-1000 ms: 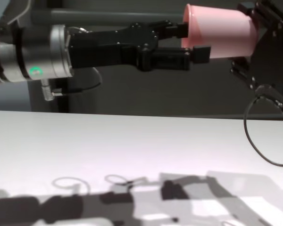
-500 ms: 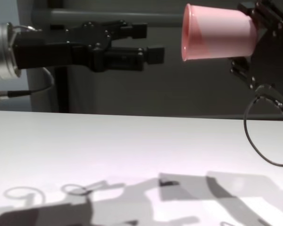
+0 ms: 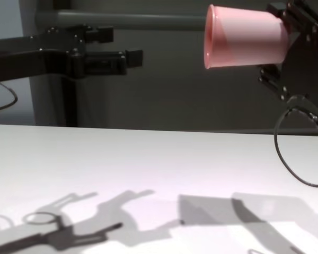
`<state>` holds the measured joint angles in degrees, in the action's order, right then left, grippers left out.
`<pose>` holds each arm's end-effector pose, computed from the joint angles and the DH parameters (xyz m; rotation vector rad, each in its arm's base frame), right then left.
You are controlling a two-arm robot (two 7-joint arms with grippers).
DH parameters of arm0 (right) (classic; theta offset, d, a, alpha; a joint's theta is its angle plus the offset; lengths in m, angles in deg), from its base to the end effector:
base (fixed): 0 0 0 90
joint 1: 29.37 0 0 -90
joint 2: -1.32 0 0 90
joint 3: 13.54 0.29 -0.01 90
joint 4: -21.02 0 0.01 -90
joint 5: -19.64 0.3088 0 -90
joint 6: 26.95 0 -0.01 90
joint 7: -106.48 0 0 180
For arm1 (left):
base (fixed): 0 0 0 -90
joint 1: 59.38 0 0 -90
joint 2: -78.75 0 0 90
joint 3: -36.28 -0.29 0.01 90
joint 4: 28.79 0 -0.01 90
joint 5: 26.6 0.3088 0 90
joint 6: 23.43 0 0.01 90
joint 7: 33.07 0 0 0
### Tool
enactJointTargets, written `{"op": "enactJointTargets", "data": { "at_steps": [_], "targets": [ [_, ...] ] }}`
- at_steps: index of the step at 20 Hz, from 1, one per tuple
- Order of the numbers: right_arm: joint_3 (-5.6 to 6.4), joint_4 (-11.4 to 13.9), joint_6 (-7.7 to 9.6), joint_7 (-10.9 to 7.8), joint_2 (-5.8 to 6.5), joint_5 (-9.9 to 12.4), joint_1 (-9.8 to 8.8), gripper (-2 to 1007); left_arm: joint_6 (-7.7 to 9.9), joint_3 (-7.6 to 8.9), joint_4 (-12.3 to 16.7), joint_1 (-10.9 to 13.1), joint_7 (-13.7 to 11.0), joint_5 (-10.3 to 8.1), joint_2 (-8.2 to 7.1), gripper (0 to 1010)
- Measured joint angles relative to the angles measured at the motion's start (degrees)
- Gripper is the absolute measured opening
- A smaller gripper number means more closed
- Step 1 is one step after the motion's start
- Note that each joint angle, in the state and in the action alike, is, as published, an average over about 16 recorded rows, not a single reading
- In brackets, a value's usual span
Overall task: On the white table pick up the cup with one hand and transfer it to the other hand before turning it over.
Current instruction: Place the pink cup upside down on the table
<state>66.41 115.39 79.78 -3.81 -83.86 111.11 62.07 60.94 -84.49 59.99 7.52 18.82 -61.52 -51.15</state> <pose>0.3296 0.0367 -0.2715 1.0423 1.0947 -0.5511 0.3941 0.0677 -0.2039 0.0707 -0.2031 0.5083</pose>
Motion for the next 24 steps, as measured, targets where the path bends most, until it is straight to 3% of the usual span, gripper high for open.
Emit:
{"op": "enactJointTargets", "data": {
  "at_steps": [6,12,18,24],
  "targets": [
    [0.00,0.00,0.00,0.00,0.00,0.00,0.00,746,1.09,2.00,2.05,3.45,9.58,3.98,0.73,1001],
    [0.00,0.00,0.00,0.00,0.00,0.00,0.00,746,1.03,3.15,2.34,6.19,16.33,7.41,2.81,1001],
    [0.00,0.00,0.00,0.00,0.00,0.00,0.00,746,-0.07,3.98,2.06,9.15,20.38,9.49,4.72,1001],
    [0.00,0.00,0.00,0.00,0.00,0.00,0.00,746,-1.01,4.43,1.83,11.94,21.70,10.48,5.59,1001]
  ]
}}
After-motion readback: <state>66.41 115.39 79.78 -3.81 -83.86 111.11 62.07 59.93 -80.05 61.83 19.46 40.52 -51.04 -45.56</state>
